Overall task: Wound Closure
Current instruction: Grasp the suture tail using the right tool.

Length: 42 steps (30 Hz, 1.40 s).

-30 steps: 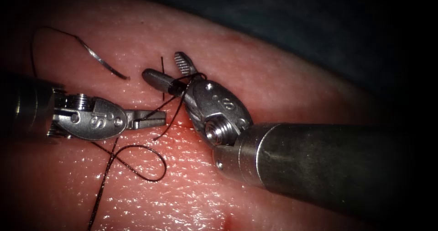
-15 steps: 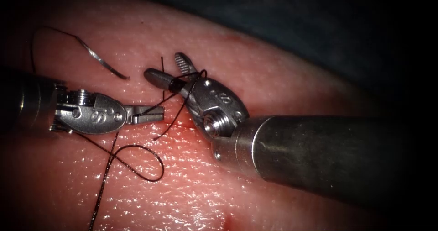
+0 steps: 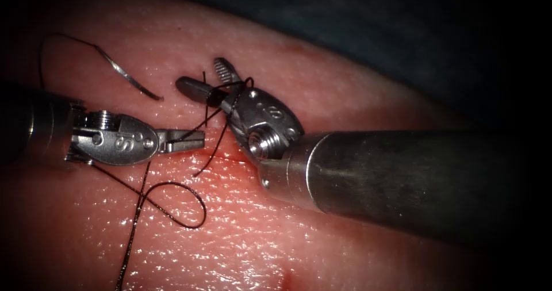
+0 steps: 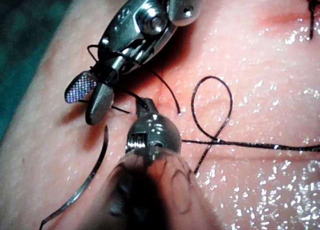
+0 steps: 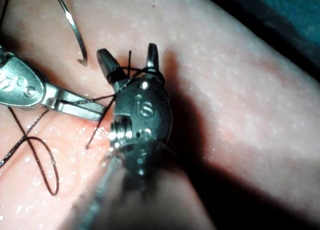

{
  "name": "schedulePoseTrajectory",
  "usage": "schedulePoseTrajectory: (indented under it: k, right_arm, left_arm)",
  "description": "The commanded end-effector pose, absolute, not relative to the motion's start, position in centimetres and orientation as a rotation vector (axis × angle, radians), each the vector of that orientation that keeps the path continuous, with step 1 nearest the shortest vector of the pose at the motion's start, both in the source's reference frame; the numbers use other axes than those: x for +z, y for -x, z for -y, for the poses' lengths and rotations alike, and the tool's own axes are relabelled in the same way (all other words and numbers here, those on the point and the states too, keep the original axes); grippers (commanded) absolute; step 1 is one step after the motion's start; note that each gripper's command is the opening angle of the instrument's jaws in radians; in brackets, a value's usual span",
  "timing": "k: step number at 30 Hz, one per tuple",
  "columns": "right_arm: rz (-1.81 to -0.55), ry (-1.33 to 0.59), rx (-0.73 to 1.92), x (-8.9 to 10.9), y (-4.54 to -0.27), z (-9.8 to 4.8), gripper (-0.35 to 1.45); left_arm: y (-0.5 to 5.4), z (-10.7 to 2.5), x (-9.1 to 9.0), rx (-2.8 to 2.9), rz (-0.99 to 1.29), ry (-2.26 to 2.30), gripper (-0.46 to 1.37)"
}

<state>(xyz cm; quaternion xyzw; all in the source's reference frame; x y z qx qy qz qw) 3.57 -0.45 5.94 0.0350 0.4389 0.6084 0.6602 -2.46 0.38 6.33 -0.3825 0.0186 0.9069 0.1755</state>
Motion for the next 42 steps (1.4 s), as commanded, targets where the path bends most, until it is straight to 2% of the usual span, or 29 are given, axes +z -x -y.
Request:
schedulePoseTrajectory:
  k: [1, 18, 21, 27, 29, 42]
  right_arm:
    - [-0.997, -0.081, 1.372, 5.94, -3.58, 0.45, 1.13]
    - [-0.996, -0.082, 1.374, 5.93, -3.6, 0.47, 0.97]
    - [-0.996, -0.082, 1.374, 5.93, -3.6, 0.47, 0.84]
    - [-1.002, -0.101, 1.406, 5.92, -3.61, 0.49, 0.33]
    - [-1.007, -0.134, 1.458, 5.91, -3.62, 0.49, -0.35]
    - [-1.009, -0.129, 1.484, 5.87, -3.73, 0.48, -0.35]
  left_arm:
    - [2.46, -0.38, 6.35, 2.573, -0.046, 1.082, -0.35]
    - [2.44, -0.36, 6.39, 2.579, -0.029, 1.069, -0.35]
    - [2.44, -0.36, 6.39, 2.581, -0.026, 1.068, -0.35]
    - [2.44, -0.37, 6.39, 2.58, -0.025, 1.068, -0.35]
    - [2.44, -0.37, 6.39, 2.58, -0.025, 1.068, -0.35]
    - [2.44, -0.37, 6.38, 2.582, -0.021, 1.067, -0.35]
